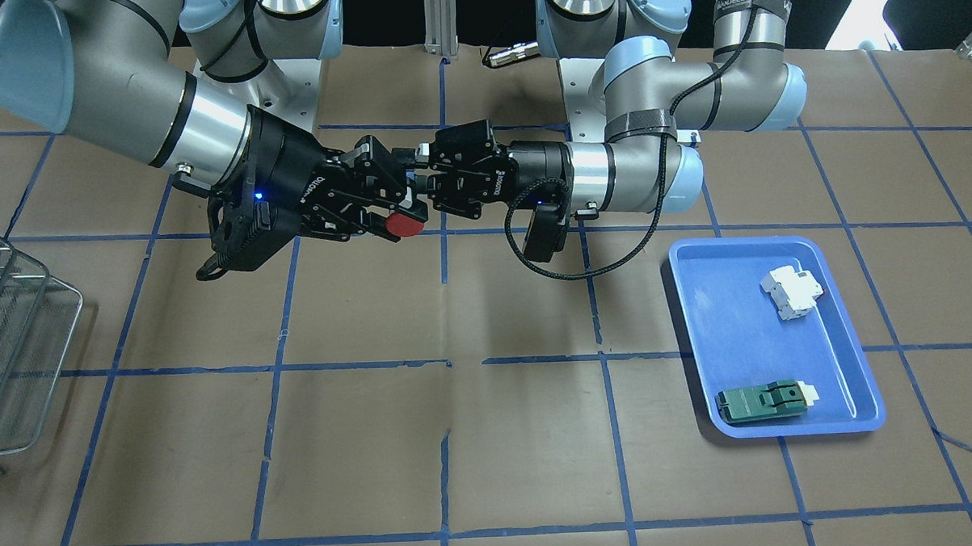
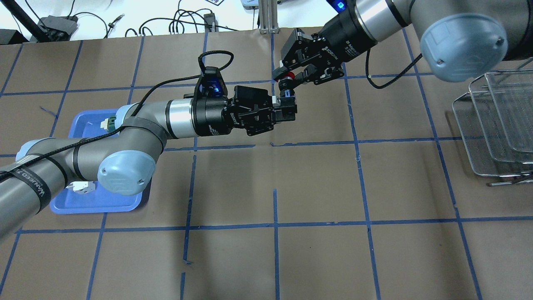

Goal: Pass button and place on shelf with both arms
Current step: 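Close the right gripper on the button top and open the left gripper, then carry the button with the right gripper to the mesh basket while the left arm withdraws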

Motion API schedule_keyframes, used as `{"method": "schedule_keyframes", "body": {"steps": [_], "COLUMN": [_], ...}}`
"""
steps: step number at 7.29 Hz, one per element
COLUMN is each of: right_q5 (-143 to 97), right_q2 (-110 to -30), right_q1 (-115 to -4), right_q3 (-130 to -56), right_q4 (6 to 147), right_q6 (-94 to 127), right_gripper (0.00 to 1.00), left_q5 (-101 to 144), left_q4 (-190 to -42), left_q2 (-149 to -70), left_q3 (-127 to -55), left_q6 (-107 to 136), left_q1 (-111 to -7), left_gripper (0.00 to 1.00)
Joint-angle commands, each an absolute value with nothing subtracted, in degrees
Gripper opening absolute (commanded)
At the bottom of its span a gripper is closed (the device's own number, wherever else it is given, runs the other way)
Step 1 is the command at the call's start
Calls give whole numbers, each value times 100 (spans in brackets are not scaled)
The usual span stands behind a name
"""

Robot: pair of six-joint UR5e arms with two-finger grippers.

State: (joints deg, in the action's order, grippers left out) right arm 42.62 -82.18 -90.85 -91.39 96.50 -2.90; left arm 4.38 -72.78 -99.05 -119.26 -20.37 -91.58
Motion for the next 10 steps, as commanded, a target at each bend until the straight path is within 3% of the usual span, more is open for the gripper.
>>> {"method": "schedule_keyframes", "body": {"steps": [1, 2, 5, 7, 10], "right_q5": [4254, 4263, 4542, 7069, 9230], "right_q2": [-8218, -8226, -8340, -8935, -9211], "right_q1": [-9062, -9053, -8607, -8158, -6922], "right_q3": [-9132, -9123, -8992, -8824, -8772], "right_q4": [9659, 9650, 9659, 9599, 9282], "right_q6": [-290, -290, -290, -569, -2684], "right_gripper": [0, 0, 0, 1, 6], "left_q5": [439, 431, 396, -362, -3662], "left_q4": [-7277, -7269, -7260, -7137, -7224], "left_q2": [-9923, -9888, -9827, -9826, -9835], "left_q3": [-11927, -11918, -11892, -11796, -10639], "left_q6": [-1769, -1662, -1348, -1170, -1055], "left_q1": [-9158, -9158, -9019, -8345, -7972], "left_gripper": [70, 100, 100, 100, 100]}}
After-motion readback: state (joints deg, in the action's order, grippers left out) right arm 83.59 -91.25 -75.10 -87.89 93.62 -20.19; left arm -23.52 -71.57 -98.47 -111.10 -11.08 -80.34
